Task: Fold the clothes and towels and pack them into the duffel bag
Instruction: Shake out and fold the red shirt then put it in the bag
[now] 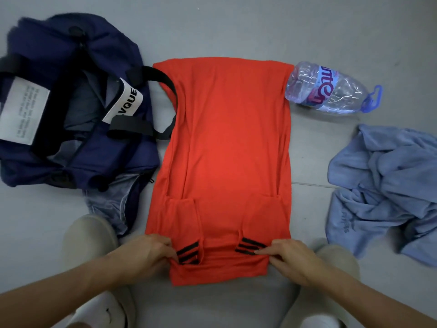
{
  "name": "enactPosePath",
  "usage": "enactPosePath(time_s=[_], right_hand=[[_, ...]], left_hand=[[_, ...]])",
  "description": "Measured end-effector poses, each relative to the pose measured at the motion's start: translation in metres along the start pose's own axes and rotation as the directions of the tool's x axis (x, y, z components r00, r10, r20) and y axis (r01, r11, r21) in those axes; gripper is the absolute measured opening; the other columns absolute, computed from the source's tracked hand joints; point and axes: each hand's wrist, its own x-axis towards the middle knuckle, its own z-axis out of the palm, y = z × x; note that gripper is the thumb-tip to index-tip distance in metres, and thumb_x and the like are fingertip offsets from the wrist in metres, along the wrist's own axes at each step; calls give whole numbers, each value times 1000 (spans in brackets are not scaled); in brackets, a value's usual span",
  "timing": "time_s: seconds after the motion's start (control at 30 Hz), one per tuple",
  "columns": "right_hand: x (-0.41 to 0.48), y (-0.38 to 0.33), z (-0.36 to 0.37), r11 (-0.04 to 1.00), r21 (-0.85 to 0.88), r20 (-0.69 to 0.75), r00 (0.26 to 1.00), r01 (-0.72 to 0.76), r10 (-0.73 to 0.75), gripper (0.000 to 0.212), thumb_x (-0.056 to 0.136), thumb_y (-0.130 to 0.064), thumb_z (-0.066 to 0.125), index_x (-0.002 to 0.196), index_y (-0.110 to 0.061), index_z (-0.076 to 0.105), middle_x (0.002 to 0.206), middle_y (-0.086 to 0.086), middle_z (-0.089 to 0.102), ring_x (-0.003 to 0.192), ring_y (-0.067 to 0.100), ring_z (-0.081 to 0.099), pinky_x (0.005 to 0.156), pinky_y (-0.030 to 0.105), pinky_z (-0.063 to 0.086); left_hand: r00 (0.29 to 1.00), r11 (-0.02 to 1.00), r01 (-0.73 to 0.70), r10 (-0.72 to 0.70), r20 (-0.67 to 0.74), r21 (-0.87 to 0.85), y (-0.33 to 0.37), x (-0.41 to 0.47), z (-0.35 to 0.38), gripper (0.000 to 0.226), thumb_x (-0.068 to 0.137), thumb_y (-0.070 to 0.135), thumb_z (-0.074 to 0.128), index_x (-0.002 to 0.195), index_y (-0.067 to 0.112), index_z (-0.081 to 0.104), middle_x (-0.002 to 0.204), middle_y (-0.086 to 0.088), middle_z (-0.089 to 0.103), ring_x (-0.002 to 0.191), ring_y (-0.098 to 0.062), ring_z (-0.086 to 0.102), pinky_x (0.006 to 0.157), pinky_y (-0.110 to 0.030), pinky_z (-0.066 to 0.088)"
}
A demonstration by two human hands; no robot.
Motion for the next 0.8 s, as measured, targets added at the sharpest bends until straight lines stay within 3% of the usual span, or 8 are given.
enactPosePath(time_s=[0.07,0.13,0.2,0.27,0.4,0.53,0.7,0.8], right_hand=[[-3,-11,-15,993,113,186,983,-27,6,38,91,-26,55,122,-46,67,104,-20,71,97,-1,60,82,15,39],[-5,-21,-39,954,293,300,953,-57,-35,28,90,-24,59,102,-42,76,83,-32,68,78,-12,58,78,14,41],[-2,-27,-70,895,443,306,946,-40,-109,19,91,-26,62,87,-36,77,77,-28,66,74,-14,54,76,15,44],[7,-24,-106,871,490,226,970,-32,-92,15,95,-22,65,89,-21,78,83,-19,69,78,-11,55,78,16,47],[49,-5,-185,936,349,-36,997,-54,71,13,94,-29,67,88,-21,76,75,-6,70,73,-2,56,79,30,50],[109,6,-270,972,176,-338,918,-156,208,15,92,-27,61,90,-18,74,80,2,71,82,22,65,80,36,52],[201,19,-345,941,-68,-446,853,-332,269,16,91,-20,48,82,-11,58,94,18,67,87,36,61,70,34,40],[240,35,-352,885,-227,-518,820,-407,245,22,90,-17,48,107,-8,60,110,23,65,99,43,61,77,41,46]], left_hand=[[999,995,-17,22,47,-99,9,-6,-12,33,89,38,45,116,40,65,110,17,65,105,-2,60,91,-22,46],[998,980,-2,15,65,-198,15,-8,-32,30,89,36,50,114,40,64,109,23,65,104,6,59,92,-15,42],[999,956,45,-35,38,-291,15,-7,-61,25,88,34,56,111,42,64,107,31,65,102,13,59,93,-12,42],[992,946,74,-101,-70,-316,5,2,-94,24,89,32,57,108,41,67,106,32,65,102,12,60,93,-15,45],[903,948,183,-267,-336,-262,-20,44,-177,28,94,23,59,99,50,66,99,27,69,96,7,63,88,-22,46],[822,953,282,-301,-483,-115,-42,107,-259,21,97,14,55,108,22,71,103,2,73,96,-17,64,85,-32,46],[818,894,447,-393,-420,35,-86,190,-324,22,98,16,49,111,14,67,116,-10,69,108,-36,60,86,-38,46],[751,834,549,-459,-475,62,-113,214,-330,31,100,24,47,127,18,60,125,-12,66,114,-37,58,89,-42,47]])
